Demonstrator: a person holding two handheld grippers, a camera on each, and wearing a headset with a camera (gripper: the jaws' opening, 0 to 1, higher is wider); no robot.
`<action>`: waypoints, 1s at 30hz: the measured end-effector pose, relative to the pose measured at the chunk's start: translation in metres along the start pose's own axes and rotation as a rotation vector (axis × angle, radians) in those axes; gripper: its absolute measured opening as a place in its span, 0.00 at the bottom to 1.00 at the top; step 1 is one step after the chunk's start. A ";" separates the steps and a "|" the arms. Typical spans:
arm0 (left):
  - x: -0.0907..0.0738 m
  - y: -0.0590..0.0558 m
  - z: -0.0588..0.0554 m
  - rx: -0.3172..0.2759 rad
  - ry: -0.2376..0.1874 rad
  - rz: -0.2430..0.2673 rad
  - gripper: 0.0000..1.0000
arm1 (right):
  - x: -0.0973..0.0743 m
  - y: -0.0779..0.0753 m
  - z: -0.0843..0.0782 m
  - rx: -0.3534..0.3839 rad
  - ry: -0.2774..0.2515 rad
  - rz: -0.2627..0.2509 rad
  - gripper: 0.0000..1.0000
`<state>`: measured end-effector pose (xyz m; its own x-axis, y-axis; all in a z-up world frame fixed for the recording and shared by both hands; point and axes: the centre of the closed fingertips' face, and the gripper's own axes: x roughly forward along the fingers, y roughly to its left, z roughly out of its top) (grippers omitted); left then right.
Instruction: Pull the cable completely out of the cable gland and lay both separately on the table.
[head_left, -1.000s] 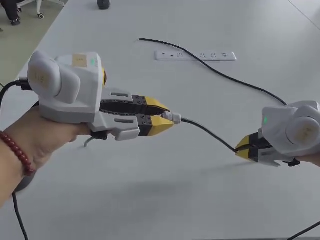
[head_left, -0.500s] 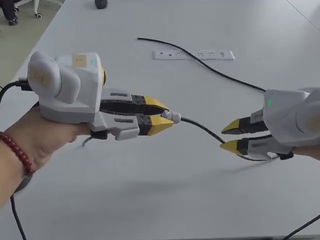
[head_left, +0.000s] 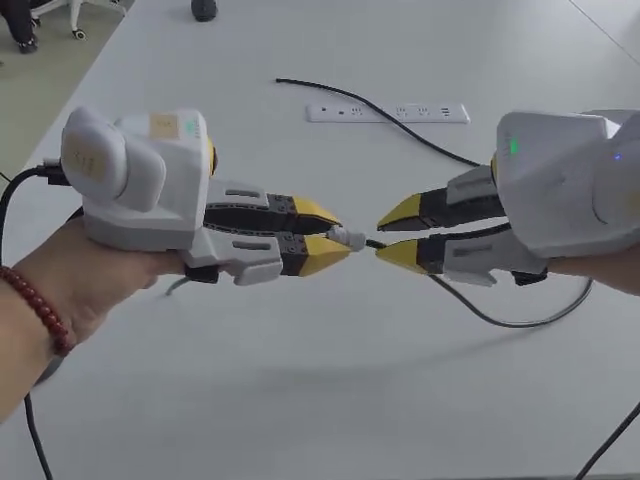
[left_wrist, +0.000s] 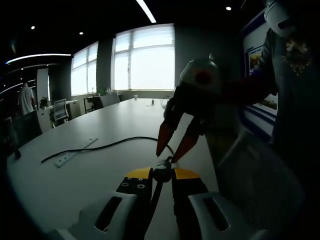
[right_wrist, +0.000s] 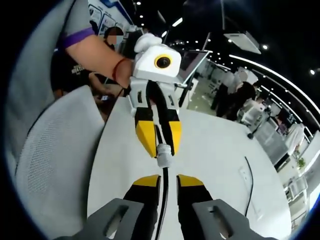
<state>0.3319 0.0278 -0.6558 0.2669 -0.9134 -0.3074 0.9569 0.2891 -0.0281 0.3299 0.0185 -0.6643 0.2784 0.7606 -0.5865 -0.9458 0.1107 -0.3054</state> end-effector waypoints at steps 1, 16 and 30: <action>0.000 0.000 0.000 0.000 -0.001 -0.001 0.16 | 0.001 0.000 0.002 -0.008 -0.001 0.004 0.08; -0.002 -0.001 0.001 0.000 -0.005 -0.002 0.16 | 0.006 0.002 0.000 -0.050 0.027 0.031 0.02; -0.002 -0.003 0.000 0.004 -0.003 -0.008 0.16 | 0.006 0.007 0.002 -0.080 0.038 0.041 0.00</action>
<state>0.3285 0.0288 -0.6547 0.2597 -0.9166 -0.3040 0.9595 0.2806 -0.0263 0.3250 0.0248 -0.6685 0.2472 0.7384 -0.6274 -0.9406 0.0273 -0.3385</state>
